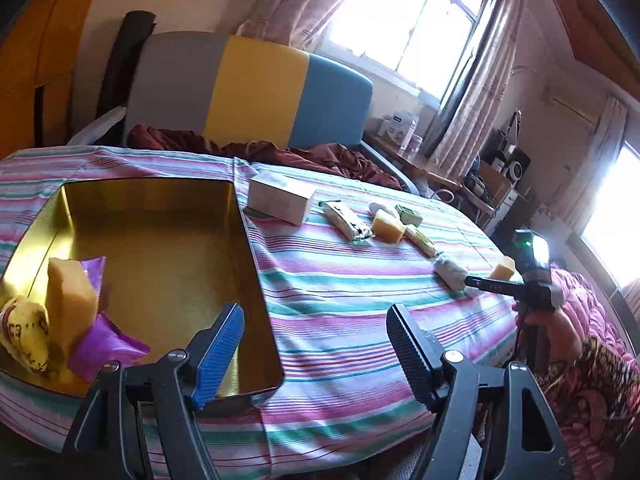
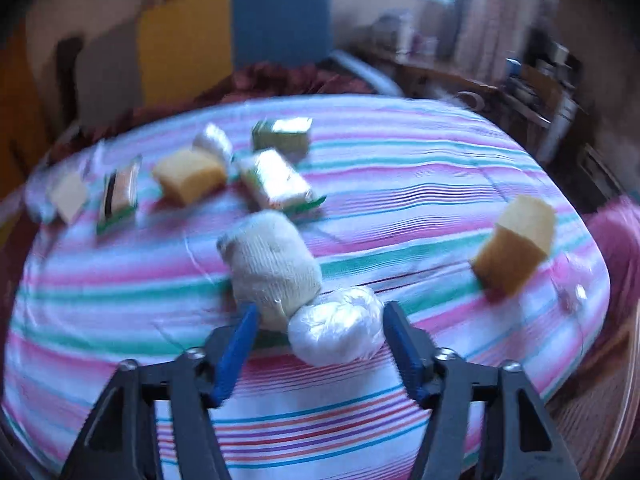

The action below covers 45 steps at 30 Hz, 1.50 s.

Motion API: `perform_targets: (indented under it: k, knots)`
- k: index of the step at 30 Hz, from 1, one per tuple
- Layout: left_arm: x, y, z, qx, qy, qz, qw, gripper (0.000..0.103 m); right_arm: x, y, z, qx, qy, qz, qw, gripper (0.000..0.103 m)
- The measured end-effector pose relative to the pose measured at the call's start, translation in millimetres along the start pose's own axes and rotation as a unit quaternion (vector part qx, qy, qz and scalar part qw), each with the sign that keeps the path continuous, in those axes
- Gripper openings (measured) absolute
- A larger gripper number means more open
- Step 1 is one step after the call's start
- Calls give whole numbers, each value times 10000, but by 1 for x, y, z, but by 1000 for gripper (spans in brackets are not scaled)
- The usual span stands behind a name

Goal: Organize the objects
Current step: 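Move both tools back and grasp the white cotton ball with right tool, then grasp the beige knit sock bundle with the left tool while right holds the cotton ball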

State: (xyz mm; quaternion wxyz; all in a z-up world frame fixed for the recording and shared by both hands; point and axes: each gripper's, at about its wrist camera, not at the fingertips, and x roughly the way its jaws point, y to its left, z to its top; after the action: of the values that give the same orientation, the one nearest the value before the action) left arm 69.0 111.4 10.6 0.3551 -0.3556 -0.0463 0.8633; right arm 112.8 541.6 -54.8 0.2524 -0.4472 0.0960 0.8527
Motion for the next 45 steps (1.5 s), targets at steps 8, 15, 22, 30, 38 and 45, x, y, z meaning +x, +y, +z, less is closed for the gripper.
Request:
perform_targets:
  k: [8,15,22,30,38,45]
  knots:
    - [15,-23,4,201,188,-156,9995,75,16,-11,14,-604,603,675,9941,62]
    - [32,-52,10,546,322,-362,9973,75,26,-34,7,-235,638,1120,9914,68]
    - [58,-74,13,650,613,-505,9947,75,30,-37,4,-5,704,1371,9881,64]
    - [77,-91,12,732,884,-614,9915,75,32,-39,3,59,774,1371,9875,73]
    - [97,-112,16,908,1066,-710,9876,75,30,-39,2,42,787,1421,9867,50]
    - [127,-132,17,958,1370,-833,9824,75,19,-70,9,589,366,1187,9905,49]
